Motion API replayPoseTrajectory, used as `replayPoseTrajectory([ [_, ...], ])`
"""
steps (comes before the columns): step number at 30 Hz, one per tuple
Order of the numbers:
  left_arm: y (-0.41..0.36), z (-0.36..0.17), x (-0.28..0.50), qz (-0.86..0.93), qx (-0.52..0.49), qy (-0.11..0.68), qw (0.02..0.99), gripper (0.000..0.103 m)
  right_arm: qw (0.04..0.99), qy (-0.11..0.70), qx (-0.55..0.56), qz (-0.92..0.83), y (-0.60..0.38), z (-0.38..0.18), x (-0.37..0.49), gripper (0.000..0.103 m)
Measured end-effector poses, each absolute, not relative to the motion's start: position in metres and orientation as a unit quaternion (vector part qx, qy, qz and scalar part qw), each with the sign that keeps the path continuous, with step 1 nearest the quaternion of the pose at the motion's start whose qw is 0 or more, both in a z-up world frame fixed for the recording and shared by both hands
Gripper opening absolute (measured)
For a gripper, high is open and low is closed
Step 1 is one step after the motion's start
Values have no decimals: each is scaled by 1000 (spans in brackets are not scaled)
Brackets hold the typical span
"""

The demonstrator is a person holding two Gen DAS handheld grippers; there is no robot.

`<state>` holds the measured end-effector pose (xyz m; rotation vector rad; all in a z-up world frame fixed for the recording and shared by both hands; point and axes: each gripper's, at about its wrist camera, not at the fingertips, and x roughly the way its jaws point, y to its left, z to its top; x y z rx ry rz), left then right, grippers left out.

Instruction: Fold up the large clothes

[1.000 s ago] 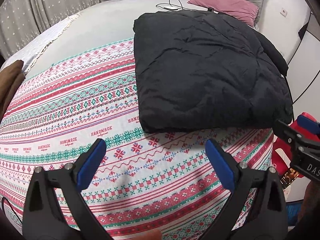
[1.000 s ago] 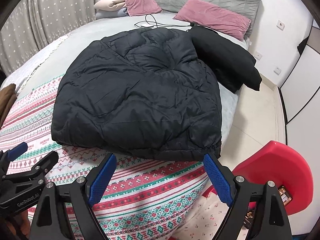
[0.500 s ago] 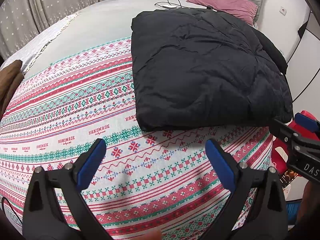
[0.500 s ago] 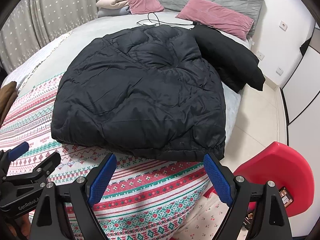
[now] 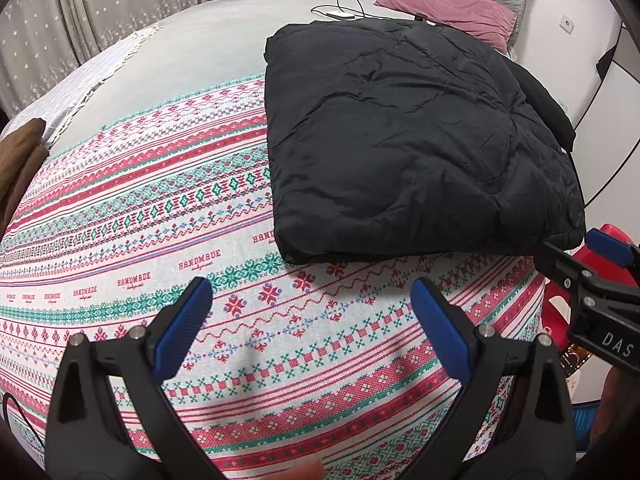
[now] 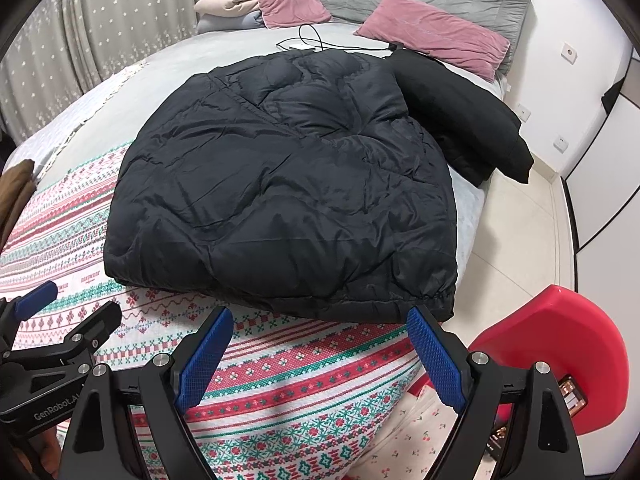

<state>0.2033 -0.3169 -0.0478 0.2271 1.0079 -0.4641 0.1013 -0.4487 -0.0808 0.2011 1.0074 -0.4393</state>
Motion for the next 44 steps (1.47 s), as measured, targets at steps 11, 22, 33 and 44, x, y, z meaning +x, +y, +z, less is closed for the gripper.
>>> replayPoseTrajectory([
  [11, -317, -48, 203, -221, 110, 477, 843, 99, 848, 478, 96, -208, -448, -81, 102, 90],
  [22, -317, -48, 203, -221, 109, 477, 844, 99, 848, 478, 96, -208, -448, -82, 102, 90],
  [33, -317, -48, 203, -220, 109, 477, 844, 99, 848, 480, 95, -206, -448, -83, 101, 90],
  [44, -323, -51, 202, -218, 116, 478, 843, 99, 847, 481, 95, -205, -449, -84, 101, 90],
])
